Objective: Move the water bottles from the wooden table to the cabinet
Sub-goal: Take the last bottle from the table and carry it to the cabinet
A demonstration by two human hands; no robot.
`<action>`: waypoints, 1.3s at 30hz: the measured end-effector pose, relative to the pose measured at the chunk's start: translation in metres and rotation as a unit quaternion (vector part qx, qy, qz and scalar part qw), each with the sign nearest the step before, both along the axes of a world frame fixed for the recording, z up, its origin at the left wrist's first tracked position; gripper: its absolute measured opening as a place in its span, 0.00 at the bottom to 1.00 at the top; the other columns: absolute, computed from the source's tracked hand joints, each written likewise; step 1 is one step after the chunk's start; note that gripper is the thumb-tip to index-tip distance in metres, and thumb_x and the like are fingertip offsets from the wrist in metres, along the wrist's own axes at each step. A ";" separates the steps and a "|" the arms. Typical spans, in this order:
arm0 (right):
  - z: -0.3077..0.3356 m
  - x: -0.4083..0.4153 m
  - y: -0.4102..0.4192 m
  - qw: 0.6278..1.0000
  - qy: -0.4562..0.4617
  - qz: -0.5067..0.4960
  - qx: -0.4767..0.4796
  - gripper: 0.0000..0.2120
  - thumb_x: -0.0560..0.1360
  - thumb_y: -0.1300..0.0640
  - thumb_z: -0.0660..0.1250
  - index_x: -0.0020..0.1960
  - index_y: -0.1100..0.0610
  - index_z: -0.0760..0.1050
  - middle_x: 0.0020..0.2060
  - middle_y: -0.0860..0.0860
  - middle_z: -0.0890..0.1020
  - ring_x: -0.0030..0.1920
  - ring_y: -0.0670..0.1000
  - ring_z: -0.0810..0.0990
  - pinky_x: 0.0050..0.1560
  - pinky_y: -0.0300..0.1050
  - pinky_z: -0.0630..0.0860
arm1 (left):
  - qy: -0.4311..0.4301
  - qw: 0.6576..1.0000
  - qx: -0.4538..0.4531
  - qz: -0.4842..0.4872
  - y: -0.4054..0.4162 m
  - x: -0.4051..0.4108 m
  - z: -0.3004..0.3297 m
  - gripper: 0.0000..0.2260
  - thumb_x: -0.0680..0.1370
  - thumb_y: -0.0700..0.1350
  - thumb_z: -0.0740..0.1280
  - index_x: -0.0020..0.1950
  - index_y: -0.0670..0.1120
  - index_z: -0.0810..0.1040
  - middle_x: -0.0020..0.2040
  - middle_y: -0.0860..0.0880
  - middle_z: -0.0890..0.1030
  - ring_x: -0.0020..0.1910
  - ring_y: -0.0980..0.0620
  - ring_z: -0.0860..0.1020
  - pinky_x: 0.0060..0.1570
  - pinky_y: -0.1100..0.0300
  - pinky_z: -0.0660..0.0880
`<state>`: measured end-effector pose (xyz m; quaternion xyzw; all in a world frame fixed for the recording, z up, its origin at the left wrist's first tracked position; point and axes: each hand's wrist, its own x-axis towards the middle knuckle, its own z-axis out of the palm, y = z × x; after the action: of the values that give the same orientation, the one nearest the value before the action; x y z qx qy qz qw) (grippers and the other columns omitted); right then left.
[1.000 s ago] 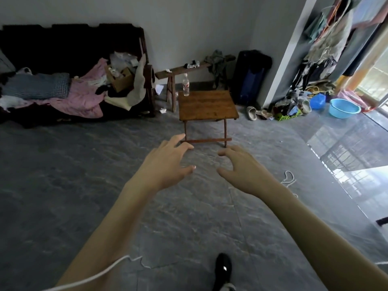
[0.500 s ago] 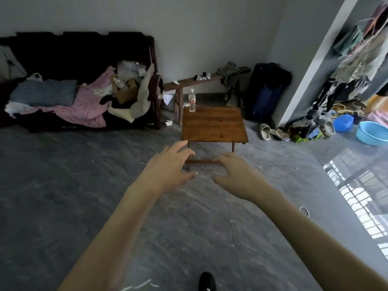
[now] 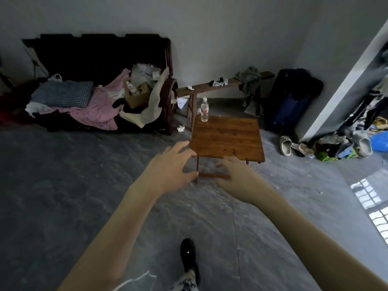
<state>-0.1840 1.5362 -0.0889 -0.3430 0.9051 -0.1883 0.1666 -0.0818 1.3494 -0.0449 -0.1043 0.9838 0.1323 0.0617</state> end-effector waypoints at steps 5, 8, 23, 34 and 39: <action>-0.007 -0.065 -0.029 1.000 0.002 0.003 0.009 0.24 0.75 0.44 0.64 0.70 0.48 0.69 0.72 0.49 0.67 0.69 0.54 0.68 0.65 0.52 0.71 | 0.005 1.000 0.013 -0.010 -0.031 -0.064 -0.009 0.26 0.80 0.60 0.67 0.75 0.55 0.68 0.82 0.54 0.55 0.78 0.47 0.64 0.74 0.42 0.65; -0.008 -0.111 -0.057 0.999 0.024 0.015 0.032 0.24 0.74 0.43 0.64 0.69 0.45 0.69 0.72 0.48 0.67 0.69 0.53 0.68 0.63 0.52 0.70 | 0.020 0.999 0.025 -0.009 -0.059 -0.112 -0.012 0.26 0.79 0.61 0.67 0.75 0.55 0.68 0.82 0.54 0.55 0.79 0.48 0.62 0.74 0.43 0.66; -0.017 -0.313 -0.139 0.999 -0.005 -0.023 0.042 0.27 0.71 0.39 0.61 0.69 0.42 0.68 0.74 0.46 0.64 0.70 0.51 0.68 0.65 0.54 0.71 | 0.002 0.999 0.039 -0.030 -0.152 -0.323 -0.029 0.25 0.79 0.62 0.66 0.74 0.56 0.69 0.82 0.54 0.57 0.78 0.48 0.63 0.70 0.44 0.70; -0.029 -0.458 -0.173 0.999 -0.002 0.017 0.032 0.24 0.74 0.42 0.64 0.69 0.44 0.69 0.73 0.48 0.66 0.70 0.51 0.69 0.66 0.56 0.72 | -0.023 0.998 0.039 0.033 -0.183 -0.431 -0.035 0.25 0.80 0.61 0.66 0.74 0.56 0.69 0.82 0.55 0.56 0.78 0.46 0.63 0.71 0.44 0.69; -0.031 -0.502 -0.201 0.999 -0.002 0.048 0.025 0.24 0.74 0.42 0.64 0.69 0.43 0.69 0.72 0.47 0.68 0.69 0.50 0.69 0.65 0.57 0.73 | -0.022 0.996 0.048 0.066 -0.203 -0.453 -0.034 0.23 0.80 0.60 0.66 0.73 0.55 0.70 0.82 0.55 0.57 0.77 0.48 0.65 0.70 0.43 0.70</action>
<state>-0.6858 1.3350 -0.1200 -0.3810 0.8918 -0.1577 0.1860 -0.5351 1.1466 -0.0789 -0.1686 0.9656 0.1813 0.0792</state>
